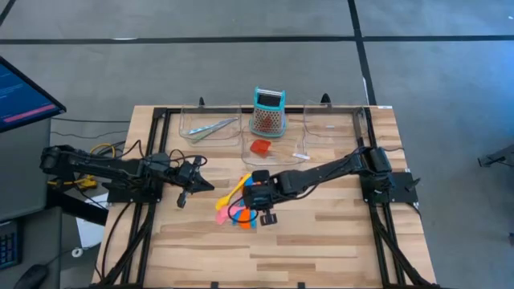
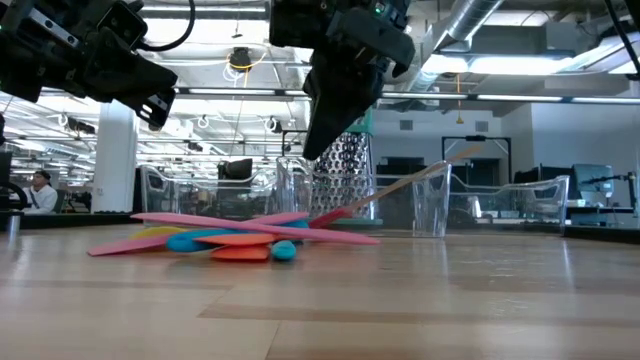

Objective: Pick & Place Kitchen Items
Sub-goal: Put the pink spatula into the middle transparent bin

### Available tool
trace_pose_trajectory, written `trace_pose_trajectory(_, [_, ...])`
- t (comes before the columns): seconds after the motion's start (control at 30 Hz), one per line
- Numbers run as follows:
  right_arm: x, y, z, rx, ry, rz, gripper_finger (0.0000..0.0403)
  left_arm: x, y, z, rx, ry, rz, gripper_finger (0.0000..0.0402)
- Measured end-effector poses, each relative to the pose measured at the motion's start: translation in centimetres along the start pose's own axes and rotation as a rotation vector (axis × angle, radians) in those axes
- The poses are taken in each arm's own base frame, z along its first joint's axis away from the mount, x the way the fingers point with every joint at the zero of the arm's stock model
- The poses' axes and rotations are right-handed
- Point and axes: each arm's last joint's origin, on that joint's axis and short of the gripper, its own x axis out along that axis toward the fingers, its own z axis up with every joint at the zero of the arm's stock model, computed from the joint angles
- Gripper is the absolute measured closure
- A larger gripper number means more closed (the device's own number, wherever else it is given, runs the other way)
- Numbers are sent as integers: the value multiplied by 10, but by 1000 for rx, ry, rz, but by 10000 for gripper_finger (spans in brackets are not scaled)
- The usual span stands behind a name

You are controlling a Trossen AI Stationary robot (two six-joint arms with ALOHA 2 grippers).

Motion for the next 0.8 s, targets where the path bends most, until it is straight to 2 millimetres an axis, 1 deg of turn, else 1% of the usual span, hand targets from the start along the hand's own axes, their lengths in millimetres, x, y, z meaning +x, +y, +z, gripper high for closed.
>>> trace_pose_trajectory(0.2, [15,5,-12,55,14,6,267,0,0,0,-2,0,0,399])
trace_pose_trajectory(0.33, [26,6,-18,61,-15,20,234,0,0,0,-2,0,0,399])
trace_pose_trajectory(0.47, [33,8,-19,65,-63,51,219,0,0,0,-2,0,0,399])
trace_pose_trajectory(0.53, [43,10,-23,62,-67,48,216,0,0,0,-2,0,0,399])
trace_pose_trajectory(0.6, [47,9,-29,60,-26,46,216,0,0,0,-2,1,0,399])
trace_pose_trajectory(0.67, [47,7,-25,66,-51,47,218,0,0,0,-3,3,0,399])
trace_pose_trajectory(0.73, [56,6,-27,68,-36,44,221,1,0,-1,-3,5,0,399])
trace_pose_trajectory(0.8, [64,5,-35,65,24,44,223,1,0,-2,-5,17,1,399])
